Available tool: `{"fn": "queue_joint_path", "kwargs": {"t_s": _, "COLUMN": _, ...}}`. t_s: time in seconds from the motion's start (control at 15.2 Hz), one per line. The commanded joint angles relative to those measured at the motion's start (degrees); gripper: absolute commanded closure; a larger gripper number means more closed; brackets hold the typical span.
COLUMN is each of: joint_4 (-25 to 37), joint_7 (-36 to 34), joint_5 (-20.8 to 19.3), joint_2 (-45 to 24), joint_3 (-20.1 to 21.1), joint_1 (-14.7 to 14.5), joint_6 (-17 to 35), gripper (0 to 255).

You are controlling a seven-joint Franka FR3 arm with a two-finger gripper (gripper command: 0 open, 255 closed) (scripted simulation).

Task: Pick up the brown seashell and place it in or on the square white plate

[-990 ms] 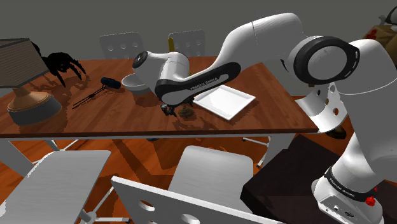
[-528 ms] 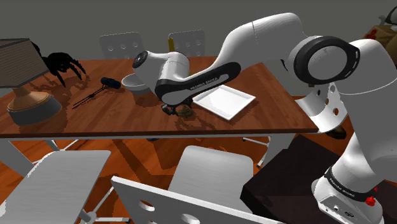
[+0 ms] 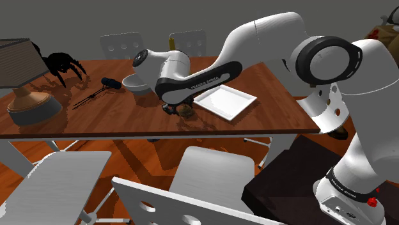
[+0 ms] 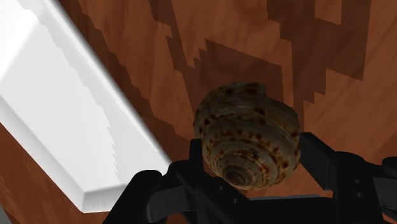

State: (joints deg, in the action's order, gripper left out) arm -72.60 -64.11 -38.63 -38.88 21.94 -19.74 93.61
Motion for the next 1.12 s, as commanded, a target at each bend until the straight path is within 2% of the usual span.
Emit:
{"fn": "queue_joint_path", "kwargs": {"t_s": 0.0, "joint_4": 0.75, "joint_7": 0.54, "joint_5": 0.18, "joint_2": 0.41, "joint_3": 0.08, "joint_1": -0.08, "joint_6": -0.99, "gripper": 255}}
{"fn": "queue_joint_path", "kwargs": {"t_s": 0.92, "joint_4": 9.64, "joint_7": 4.98, "joint_5": 0.73, "joint_2": 1.48, "joint_3": 0.21, "joint_1": -1.71, "joint_6": -9.59, "gripper": 255}}
{"fn": "queue_joint_path", "kwargs": {"t_s": 0.99, "joint_4": 9.78, "joint_7": 5.05, "joint_5": 0.74, "joint_2": 1.49, "joint_3": 0.20, "joint_1": -1.74, "joint_6": -9.72, "gripper": 255}}
{"fn": "queue_joint_path", "kwargs": {"t_s": 1.06, "joint_4": 5.77, "joint_7": 5.12, "joint_5": 1.23, "joint_2": 4.00, "joint_3": 0.42, "joint_1": 0.02, "joint_6": -8.03, "gripper": 255}}
